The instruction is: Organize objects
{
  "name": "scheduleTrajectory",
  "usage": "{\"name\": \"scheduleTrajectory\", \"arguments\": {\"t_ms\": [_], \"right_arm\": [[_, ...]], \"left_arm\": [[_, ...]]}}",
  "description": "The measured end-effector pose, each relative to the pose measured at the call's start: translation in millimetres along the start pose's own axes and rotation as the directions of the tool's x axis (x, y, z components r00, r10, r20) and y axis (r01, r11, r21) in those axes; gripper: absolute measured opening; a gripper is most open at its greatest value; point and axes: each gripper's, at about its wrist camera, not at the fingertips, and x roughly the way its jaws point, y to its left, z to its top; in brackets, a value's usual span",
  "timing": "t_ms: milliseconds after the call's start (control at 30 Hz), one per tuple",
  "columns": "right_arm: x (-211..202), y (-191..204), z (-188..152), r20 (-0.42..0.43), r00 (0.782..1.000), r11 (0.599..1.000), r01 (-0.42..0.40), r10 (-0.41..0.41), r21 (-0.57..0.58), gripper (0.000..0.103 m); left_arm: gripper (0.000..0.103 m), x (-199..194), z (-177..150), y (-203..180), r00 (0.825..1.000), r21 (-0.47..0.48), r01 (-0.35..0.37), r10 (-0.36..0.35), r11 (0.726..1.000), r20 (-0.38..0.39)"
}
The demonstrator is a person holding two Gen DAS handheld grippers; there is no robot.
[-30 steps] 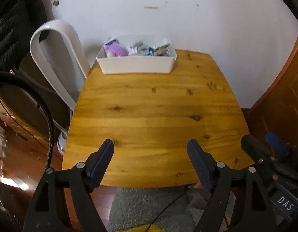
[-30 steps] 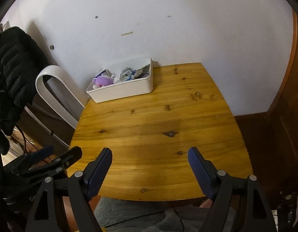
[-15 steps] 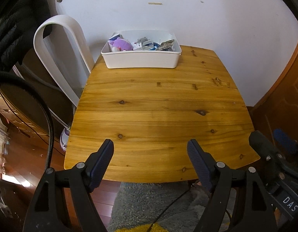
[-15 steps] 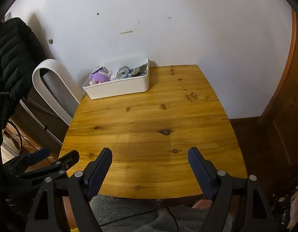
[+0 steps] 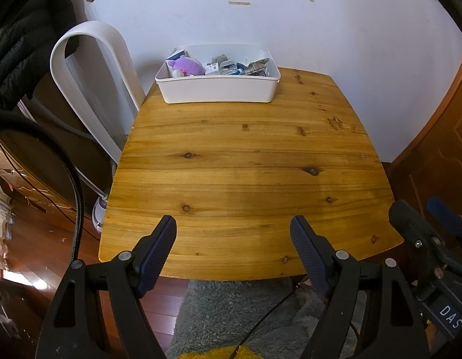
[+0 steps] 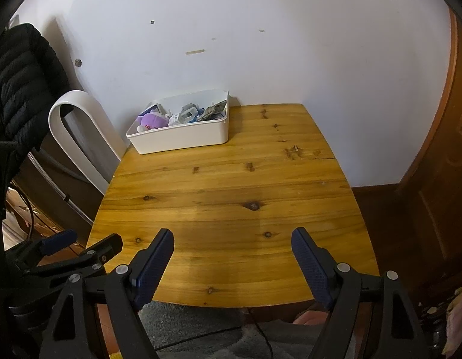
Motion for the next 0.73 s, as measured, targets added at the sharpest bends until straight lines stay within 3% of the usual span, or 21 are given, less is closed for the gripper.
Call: {"name": "scheduleTrajectory", "arguments": {"t_ms": [733], "right_arm": [[9.3,-8.2,-0.1,-0.01,1.0,1.0,0.002,-0.002,0.012,0.082]], "left_arm": [[0.081,3.3,-0.8,-8.2,0.999,0.02,-0.045,0.045,0.999,0.029]]}}
